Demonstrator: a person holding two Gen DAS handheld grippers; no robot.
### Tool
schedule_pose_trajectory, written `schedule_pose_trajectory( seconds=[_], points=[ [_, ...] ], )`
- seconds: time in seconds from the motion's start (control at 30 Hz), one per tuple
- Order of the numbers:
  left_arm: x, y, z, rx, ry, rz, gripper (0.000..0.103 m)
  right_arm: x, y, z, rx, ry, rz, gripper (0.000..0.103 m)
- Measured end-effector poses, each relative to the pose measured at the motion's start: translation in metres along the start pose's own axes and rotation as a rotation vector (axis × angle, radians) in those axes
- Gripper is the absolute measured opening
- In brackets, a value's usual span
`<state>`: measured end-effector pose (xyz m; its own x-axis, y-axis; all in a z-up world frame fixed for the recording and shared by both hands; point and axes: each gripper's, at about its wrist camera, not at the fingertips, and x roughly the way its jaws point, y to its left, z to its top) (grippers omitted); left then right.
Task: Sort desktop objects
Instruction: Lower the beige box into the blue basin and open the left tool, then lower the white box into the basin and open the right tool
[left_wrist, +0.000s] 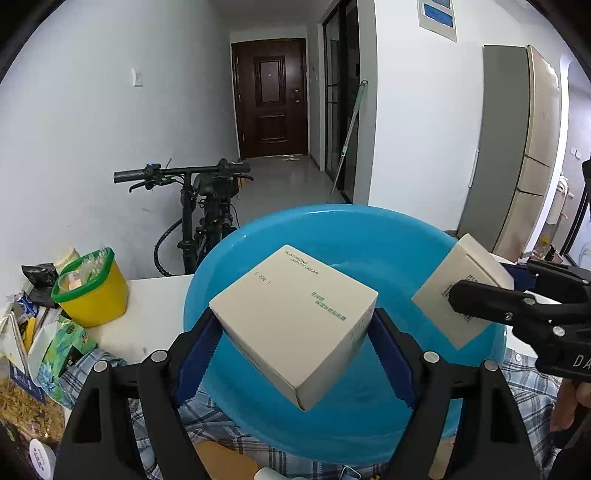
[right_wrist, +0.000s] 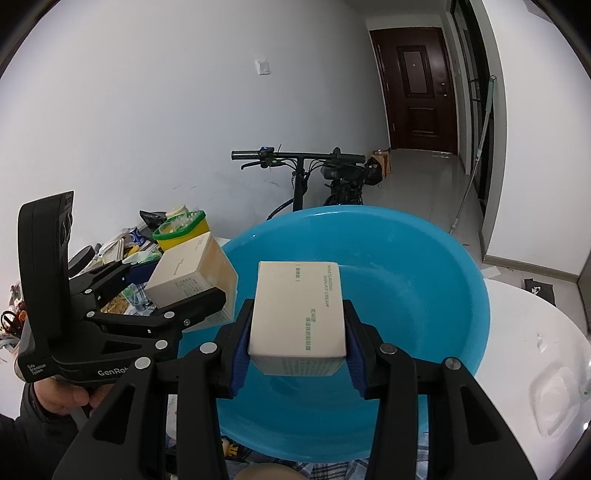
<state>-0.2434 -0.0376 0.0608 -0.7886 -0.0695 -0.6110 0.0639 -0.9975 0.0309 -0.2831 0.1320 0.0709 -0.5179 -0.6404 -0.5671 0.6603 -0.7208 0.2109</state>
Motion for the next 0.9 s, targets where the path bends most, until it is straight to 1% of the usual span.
schedule_pose_trajectory(
  seconds=[0.1,0.13,0.17,0.3,0.5,0.9],
  points=[
    [-0.003,-0.001,0.001,-0.007,-0.003,-0.014,0.083,0.000,0.000,-0.001,-0.007,0.004,-0.014,0.043],
    [-0.002,0.000,0.002,-0.015,0.004,-0.011,0.091,0.001,0.000,-0.001,-0.007,0.005,-0.017,0.043],
    [0.000,0.001,0.003,-0.028,0.024,-0.002,0.103,0.001,0.000,-0.001,-0.004,0.006,-0.017,0.043],
    [-0.003,0.008,0.005,-0.066,0.014,-0.001,0.103,0.001,-0.001,0.000,-0.001,0.003,-0.019,0.043],
    [0.004,0.013,0.003,-0.087,0.053,0.005,0.103,0.002,-0.001,-0.001,-0.002,0.003,-0.017,0.043],
    [-0.001,0.013,0.005,-0.078,0.049,0.019,0.103,0.002,0.002,0.000,-0.015,0.008,-0.019,0.043]
  ],
)
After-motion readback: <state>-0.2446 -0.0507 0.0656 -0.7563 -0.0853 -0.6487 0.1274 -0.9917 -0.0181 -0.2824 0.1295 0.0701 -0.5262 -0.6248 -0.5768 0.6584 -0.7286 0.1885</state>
